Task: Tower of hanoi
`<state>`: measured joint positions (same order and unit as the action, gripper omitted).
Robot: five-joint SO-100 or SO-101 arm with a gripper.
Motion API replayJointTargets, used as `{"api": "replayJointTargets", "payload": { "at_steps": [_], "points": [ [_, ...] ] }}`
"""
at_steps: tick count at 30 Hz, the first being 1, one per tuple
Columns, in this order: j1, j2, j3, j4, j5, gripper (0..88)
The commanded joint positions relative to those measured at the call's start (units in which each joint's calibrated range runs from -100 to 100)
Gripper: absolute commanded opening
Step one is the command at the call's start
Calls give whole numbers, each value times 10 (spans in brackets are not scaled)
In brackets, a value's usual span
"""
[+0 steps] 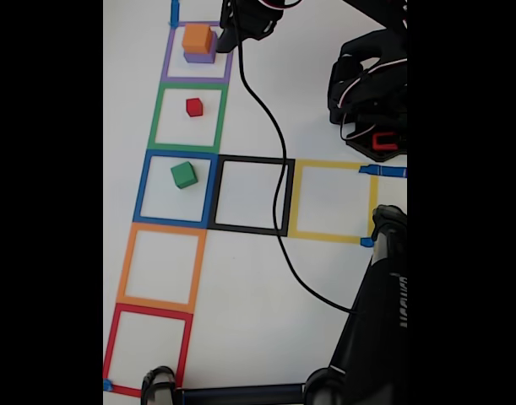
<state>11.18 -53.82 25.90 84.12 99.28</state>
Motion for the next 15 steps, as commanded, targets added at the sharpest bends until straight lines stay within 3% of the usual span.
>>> {"api": "replayJointTargets", "payload": {
  "at_steps": [1,7,15],
  "points": [
    [25,-48,118,-97,7,238],
    [43,-45,261,-260,7,299],
    [62,10,517,-663,7,294]
  ]
}}
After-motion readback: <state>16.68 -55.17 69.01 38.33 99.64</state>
